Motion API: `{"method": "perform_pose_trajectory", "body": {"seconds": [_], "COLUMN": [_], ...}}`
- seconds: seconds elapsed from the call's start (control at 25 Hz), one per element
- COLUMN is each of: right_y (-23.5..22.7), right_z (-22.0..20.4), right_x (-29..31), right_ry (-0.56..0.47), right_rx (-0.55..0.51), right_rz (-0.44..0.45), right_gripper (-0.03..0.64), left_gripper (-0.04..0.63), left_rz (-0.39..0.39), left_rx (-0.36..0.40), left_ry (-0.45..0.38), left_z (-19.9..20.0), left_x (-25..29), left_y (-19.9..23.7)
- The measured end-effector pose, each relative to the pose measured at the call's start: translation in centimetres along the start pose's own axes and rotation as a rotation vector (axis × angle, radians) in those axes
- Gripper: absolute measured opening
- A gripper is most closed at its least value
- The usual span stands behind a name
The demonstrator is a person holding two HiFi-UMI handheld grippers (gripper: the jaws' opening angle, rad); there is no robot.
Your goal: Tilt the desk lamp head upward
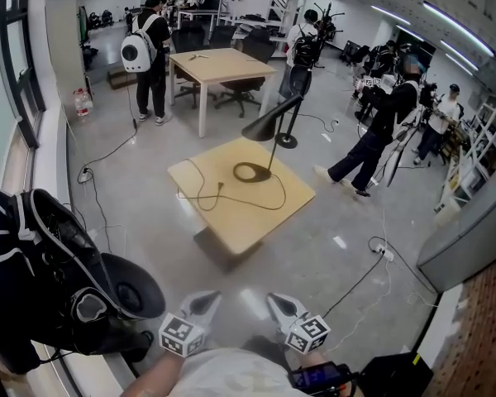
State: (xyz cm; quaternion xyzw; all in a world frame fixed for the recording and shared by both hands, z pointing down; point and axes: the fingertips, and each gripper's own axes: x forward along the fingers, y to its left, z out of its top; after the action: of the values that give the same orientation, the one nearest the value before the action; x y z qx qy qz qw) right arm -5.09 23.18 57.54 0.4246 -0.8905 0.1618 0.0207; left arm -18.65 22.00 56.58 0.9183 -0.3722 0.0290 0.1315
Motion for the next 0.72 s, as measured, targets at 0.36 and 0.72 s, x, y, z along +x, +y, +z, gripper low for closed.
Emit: {"method": "perform_pose_trajectory", "body": {"seconds": [0.36,0.72], "right_y": [-2.1,-5.1], "right_z": [0.5,1.0], "right_x": [-0.3,0.1], "right_ry": [-0.003,0.006], "right_rx": [0.002,0.008], "right_rz": [-0.036,-0.059], "right_gripper": [0.013,0.014], "left_gripper": [0.002,0.002], "left_rz": [-0.027,-0.031], "left_rx": [0.006,0.001], "left_ry": [0.014,0.034], "left_z": [0.7,1.5], "left_x": [2.1,5.0], "left_y": [0.1,0.7]}}
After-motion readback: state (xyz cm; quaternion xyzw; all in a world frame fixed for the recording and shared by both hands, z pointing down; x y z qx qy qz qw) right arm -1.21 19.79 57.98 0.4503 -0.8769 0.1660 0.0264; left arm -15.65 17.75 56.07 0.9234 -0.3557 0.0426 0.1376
